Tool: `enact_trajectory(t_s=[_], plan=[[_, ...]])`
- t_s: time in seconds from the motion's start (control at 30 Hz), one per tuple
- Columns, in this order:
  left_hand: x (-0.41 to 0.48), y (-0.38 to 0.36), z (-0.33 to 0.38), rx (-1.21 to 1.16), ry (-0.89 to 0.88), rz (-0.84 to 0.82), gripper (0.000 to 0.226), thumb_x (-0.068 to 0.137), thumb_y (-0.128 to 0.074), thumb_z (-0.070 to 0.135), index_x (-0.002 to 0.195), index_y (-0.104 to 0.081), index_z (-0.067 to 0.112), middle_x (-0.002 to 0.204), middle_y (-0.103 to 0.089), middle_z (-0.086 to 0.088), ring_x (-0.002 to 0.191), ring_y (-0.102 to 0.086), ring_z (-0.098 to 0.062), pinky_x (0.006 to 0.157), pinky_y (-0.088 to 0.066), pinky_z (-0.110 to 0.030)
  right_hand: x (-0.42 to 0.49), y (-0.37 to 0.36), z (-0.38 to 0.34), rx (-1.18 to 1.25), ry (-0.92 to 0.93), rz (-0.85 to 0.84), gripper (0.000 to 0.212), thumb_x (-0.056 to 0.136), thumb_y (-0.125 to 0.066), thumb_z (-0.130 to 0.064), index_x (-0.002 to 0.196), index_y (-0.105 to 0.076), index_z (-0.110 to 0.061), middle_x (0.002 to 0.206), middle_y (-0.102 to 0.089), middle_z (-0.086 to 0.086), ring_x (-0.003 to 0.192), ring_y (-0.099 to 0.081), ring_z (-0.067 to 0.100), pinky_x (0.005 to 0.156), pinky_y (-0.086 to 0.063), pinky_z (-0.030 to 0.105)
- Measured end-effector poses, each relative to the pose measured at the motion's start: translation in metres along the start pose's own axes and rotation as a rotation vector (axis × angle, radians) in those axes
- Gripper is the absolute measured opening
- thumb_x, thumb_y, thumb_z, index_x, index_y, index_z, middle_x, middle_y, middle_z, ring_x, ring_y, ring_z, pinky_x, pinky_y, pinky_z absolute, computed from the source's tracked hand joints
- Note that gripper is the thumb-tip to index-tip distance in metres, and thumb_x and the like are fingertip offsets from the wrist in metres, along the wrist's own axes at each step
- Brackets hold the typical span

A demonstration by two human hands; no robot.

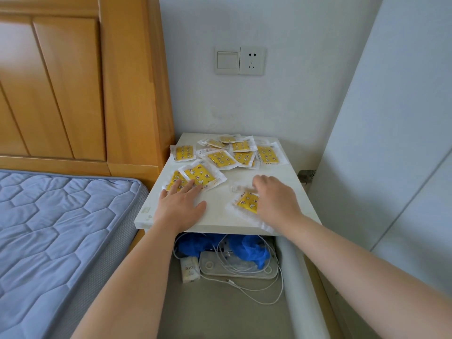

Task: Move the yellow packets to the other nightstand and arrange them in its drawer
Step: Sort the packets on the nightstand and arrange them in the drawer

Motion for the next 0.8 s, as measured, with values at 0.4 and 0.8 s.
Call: enact_trajectory(t_s=[0.4,0.8], plan=[[0.001,0.0,-0.001,0.014,0.007,-0.006,0.058,0.096,-0.028,0.054,0.151,-0.017,0.039,0.16,-0.006,0.013,0.148,0.003,-0.017,0.12,-0.003,-0.048,0.021,-0.027,0.01,0.097,-0.204,-0.373,0.05,0.084,-0.062,-0.048,0.117,-0.054,-0.012,0.123,-0.049,0.007,0.116,-0.044,0.026,0.094,-0.043,0.039],[0.0,0.0,0.0,-0.002,0.005,-0.005,0.057,0.096,-0.029,0.054,0.15,-0.018,0.04,0.16,-0.007,0.013,0.148,0.002,-0.017,0.12,-0.003,-0.048,0.032,-0.034,0.02,0.114,-0.423,-0.746,0.075,0.075,-0.074,-0.048,0.129,-0.047,-0.004,0.13,-0.054,0.011,0.116,-0.055,0.028,0.094,-0.044,0.035]])
Point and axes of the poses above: each hand's wrist, its own x-axis towards the middle knuckle, its own y-axis out of the back of the hand, z = x × y, the point moved 7 cm from there along x, towards the middle knuckle
